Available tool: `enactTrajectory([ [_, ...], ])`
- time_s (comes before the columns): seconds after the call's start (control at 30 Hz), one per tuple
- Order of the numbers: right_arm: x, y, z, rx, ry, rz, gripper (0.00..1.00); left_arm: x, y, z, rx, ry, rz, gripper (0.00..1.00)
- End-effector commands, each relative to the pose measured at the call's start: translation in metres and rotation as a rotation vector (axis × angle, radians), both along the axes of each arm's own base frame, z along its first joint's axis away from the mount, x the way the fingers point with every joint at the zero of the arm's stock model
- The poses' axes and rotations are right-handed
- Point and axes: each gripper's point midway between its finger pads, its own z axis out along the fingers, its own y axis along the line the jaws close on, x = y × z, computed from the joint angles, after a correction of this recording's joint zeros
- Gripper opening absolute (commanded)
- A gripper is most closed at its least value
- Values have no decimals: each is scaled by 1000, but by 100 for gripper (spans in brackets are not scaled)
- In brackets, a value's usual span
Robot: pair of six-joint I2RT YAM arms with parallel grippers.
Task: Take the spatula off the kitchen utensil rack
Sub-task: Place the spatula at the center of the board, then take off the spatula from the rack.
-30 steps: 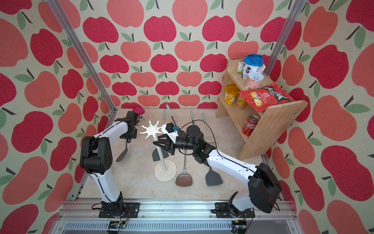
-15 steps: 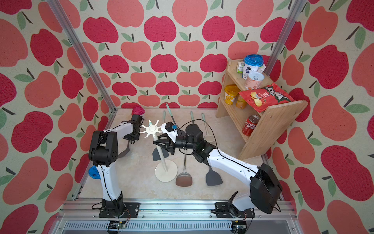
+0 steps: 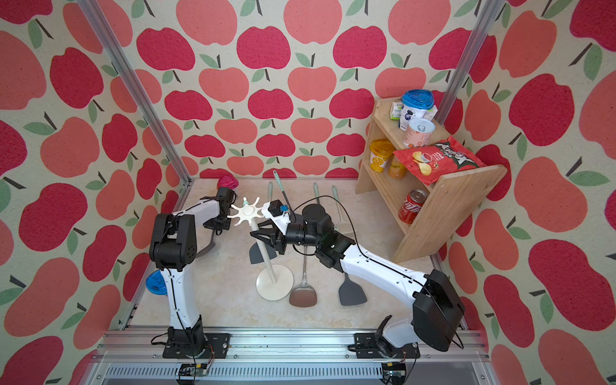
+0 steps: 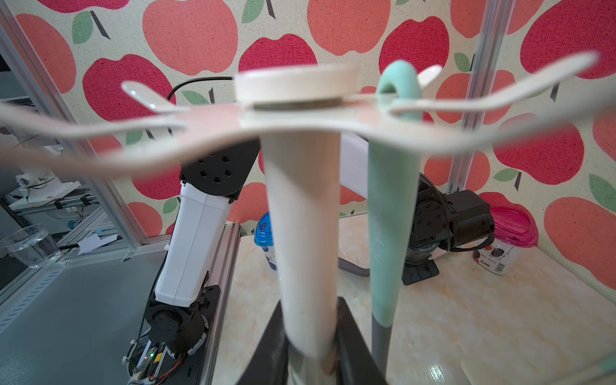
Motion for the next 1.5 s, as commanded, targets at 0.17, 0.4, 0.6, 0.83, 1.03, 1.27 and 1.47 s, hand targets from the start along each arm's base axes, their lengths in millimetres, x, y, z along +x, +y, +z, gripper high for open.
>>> enactTrajectory([
  [0.17,-2,1,-6,-70,64,-8,0,-13,-53,-29,-331,38,-18,36],
  [0.4,-2,6,-5,-76,62,-16,0,-18,-70,7,-445,-67,-47,61],
  [0.6,-5,7,-4,-82,51,-19,0,-17,-73,68,-485,-263,-96,79],
  [0.83,-8,5,-3,-85,45,-21,0,-22,-98,139,-803,-606,-253,86],
  [1.03,-12,3,0,-82,36,-19,0,-49,-118,189,-975,-845,-476,85],
  [1.27,-15,-1,1,-74,28,-23,0,-79,-145,213,-1103,-951,-679,86],
  [1.47,-17,0,1,-72,27,-16,0,-96,-168,217,-1149,-931,-809,89],
])
